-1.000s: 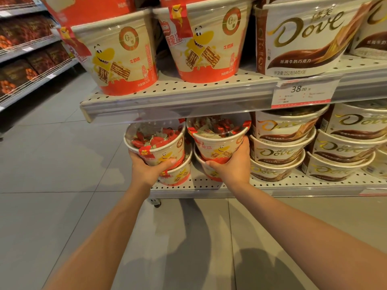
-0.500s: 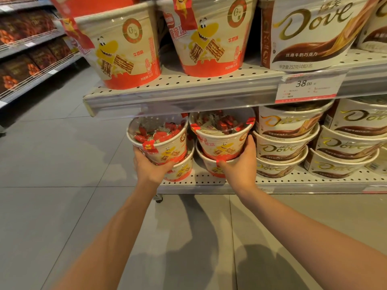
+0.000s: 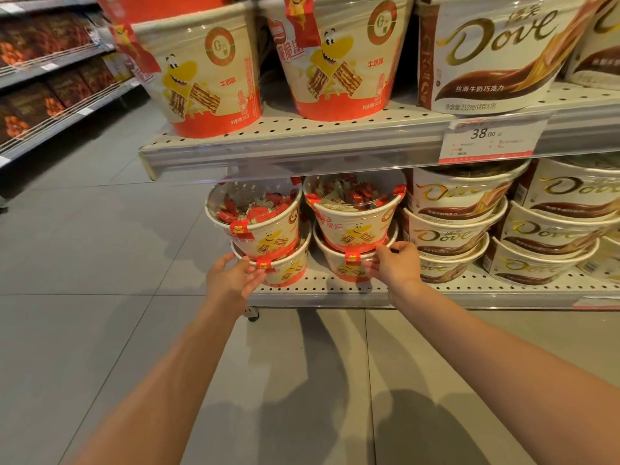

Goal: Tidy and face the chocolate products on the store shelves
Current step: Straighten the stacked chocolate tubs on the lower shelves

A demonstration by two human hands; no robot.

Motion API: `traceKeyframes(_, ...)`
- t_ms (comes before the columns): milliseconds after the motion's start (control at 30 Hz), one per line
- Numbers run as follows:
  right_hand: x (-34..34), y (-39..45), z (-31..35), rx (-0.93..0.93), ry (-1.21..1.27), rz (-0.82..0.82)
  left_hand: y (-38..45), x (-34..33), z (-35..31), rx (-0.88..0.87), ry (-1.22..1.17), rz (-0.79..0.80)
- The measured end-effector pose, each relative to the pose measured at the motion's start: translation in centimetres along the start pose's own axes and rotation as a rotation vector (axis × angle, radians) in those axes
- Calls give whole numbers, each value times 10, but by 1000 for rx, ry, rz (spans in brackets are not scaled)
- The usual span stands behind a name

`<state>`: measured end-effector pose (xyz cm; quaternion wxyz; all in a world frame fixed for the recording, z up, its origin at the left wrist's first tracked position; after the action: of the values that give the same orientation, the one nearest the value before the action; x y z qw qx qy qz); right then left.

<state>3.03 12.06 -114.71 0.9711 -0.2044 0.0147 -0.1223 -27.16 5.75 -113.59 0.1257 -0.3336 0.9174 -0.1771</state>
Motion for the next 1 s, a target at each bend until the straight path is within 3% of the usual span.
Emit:
traceKeyframes(233,1,-2,-3,17,-30,27,9,6,-7,-3,69,69)
traceKeyframes(333,9,0,0,77,-203,-28,8,6,-11,-63,200,50)
traceKeyframes(467,18,-29,19,408,-358,-182,-5,-4,-37,-375,478,25)
traceKeyframes(533,10,-50,31,576,-377,-143,-17,-20,-46,-499,479,149)
traceKeyframes(600,-2,-58,39,642,-400,-84,-21,-27,-48,-503,433,204)
traceKeyframes(1000,-8,-36,47,542,-401,-101,-15,-26,-45,-488,338,52)
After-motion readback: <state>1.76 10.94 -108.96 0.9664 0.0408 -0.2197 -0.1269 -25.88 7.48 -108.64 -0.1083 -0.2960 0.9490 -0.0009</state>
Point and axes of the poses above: each hand's wrist, its own y-axis towards the middle knuckle, its own x-axis out of the back of the hand, z = x × y, the point moved 9 cm from there along y, towards the middle knuckle, and after that the axes turned 4 degrees about -y, right-handed, at the moved point
